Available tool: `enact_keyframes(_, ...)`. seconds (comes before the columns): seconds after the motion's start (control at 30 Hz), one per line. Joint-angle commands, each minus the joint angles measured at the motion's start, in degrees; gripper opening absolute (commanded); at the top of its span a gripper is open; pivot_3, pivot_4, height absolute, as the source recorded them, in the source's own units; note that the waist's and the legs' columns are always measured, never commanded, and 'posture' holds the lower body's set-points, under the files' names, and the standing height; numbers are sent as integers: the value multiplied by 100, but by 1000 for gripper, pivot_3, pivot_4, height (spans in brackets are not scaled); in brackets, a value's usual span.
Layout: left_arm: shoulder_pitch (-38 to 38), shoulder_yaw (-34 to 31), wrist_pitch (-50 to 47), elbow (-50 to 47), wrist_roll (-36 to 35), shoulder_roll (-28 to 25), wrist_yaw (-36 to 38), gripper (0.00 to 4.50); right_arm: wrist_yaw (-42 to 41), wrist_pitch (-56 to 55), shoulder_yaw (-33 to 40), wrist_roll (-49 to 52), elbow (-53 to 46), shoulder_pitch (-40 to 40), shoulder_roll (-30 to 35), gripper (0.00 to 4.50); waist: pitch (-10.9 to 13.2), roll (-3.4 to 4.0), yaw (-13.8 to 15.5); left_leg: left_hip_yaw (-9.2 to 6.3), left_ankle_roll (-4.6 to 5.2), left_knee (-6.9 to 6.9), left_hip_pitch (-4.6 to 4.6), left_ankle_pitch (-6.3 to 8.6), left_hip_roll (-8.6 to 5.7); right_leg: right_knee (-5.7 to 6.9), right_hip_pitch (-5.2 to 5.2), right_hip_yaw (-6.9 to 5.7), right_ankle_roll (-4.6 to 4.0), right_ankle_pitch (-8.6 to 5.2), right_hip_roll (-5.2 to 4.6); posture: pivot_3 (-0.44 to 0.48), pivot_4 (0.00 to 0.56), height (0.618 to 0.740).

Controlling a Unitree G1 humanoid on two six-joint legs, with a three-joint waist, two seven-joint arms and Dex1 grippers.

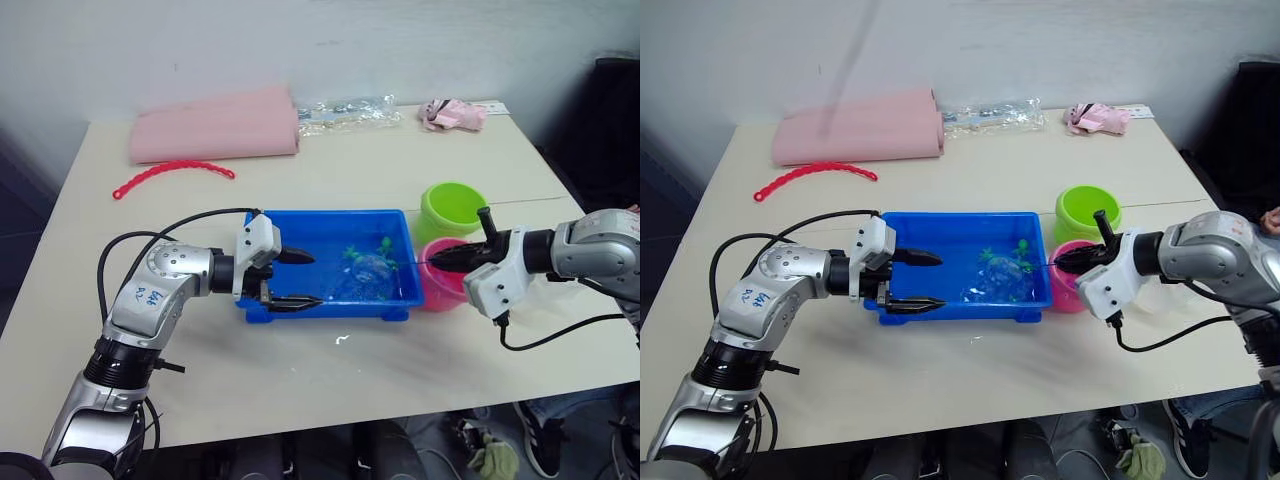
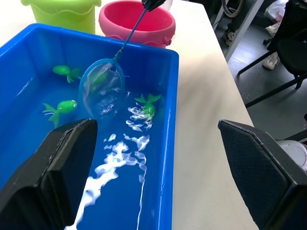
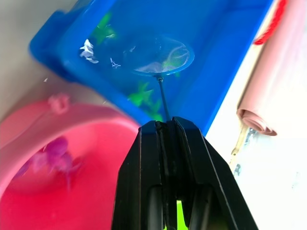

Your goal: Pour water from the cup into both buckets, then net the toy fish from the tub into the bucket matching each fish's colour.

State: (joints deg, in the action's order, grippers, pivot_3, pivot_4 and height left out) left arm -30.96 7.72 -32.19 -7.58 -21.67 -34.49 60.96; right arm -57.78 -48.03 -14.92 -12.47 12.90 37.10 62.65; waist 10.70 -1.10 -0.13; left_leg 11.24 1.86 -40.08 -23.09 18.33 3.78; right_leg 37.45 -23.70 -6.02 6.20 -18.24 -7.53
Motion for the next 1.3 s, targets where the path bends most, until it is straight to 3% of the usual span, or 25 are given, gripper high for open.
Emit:
enact_keyframes(0.03,-36,-66,-48,-258,-132,-42,25,4400,-99,-366,75,64,-9,-20,224,0,0,0,-12,1,0,0,0,0,0,0,-1,0,0,0,0,0,150,738)
enact_keyframes(0.27,20,-78,-80,-321,-148,-127,79,4400,-420,148,83,766,-527,-514,244,0,0,0,-15,0,-1,0,2,0,2,-1,-1,1,0,0,2,0,150,738)
enact_keyframes(0.5,-24,-84,-82,-300,-163,-150,86,4400,-715,2637,518,2063,-1642,-1280,222,0,0,0,-1,-6,0,-4,1,0,1,-1,1,-1,0,0,-1,0,150,738)
enact_keyframes(0.67,-69,-104,-8,-199,-147,-153,110,4400,-454,5384,881,3315,-2471,-1637,-56,0,0,0,4,-10,0,-3,0,0,1,-1,2,-3,-1,0,-1,0,150,738)
enact_keyframes(0.9,-223,-210,168,133,-85,-247,145,4400,-228,6836,1093,3720,-2870,-1725,-456,0,0,0,10,-10,1,-3,-1,1,-2,-6,2,-5,-1,0,-2,0,150,738)
enact_keyframes(1.0,-196,-228,232,225,-46,-370,184,4400,-171,7024,1100,3628,-2921,-1688,-591,0,0,0,5,-9,1,0,-1,1,-2,-6,0,-5,-1,0,-2,0,150,738)
enact_keyframes(1.3,210,-334,382,267,28,-1102,520,4400,59,4914,390,1517,-2305,-1162,-854,0,0,0,-18,5,-2,7,-3,3,-2,-3,-8,-3,-1,0,1,0,150,738)
